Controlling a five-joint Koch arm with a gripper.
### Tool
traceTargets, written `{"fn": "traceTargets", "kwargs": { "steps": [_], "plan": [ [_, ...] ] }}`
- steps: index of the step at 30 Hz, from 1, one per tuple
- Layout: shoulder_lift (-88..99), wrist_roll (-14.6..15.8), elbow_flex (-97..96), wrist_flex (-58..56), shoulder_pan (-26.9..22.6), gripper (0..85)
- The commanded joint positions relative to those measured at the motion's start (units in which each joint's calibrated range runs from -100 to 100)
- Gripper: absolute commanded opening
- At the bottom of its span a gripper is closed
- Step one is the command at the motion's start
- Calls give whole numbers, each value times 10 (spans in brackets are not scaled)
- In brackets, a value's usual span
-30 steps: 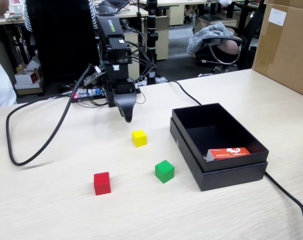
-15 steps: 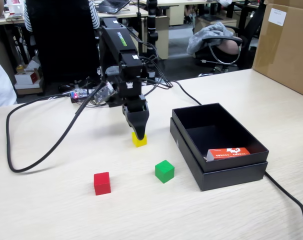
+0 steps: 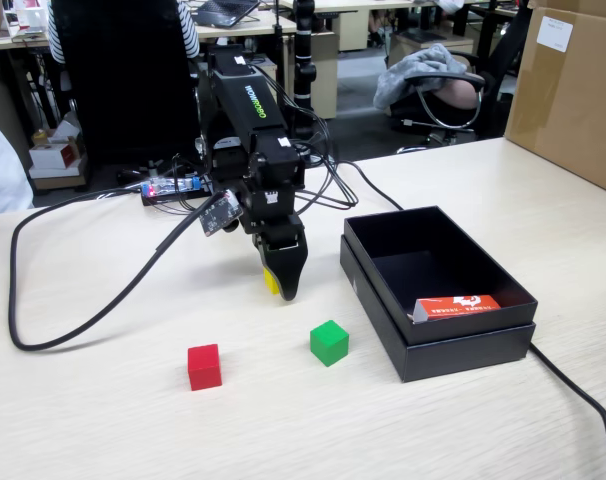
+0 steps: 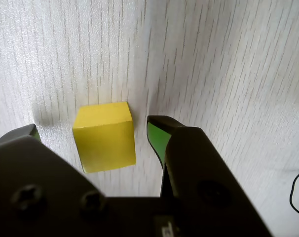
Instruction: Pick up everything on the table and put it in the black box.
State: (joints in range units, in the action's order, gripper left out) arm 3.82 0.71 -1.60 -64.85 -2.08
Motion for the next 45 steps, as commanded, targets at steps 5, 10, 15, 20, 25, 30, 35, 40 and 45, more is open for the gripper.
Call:
{"fn": "traceTargets", "kwargs": {
  "steps": [5,10,15,20,25,30,35,40,45],
  "plan": [
    [-15,-2,30,-22,-7,231],
    [11,-2,35,-22,-8,8],
    [159,3,79,-38,-32,8],
    [226,11,162,-56,-63,8],
    [200,17,278,-56,-108,8],
    [69,28,377,-54,-142,9],
    [-167,43,477,-54,-156,9],
    [-275,43,490,-54,-159,222],
    [-308,45,485,-55,-160,245]
  ]
}}
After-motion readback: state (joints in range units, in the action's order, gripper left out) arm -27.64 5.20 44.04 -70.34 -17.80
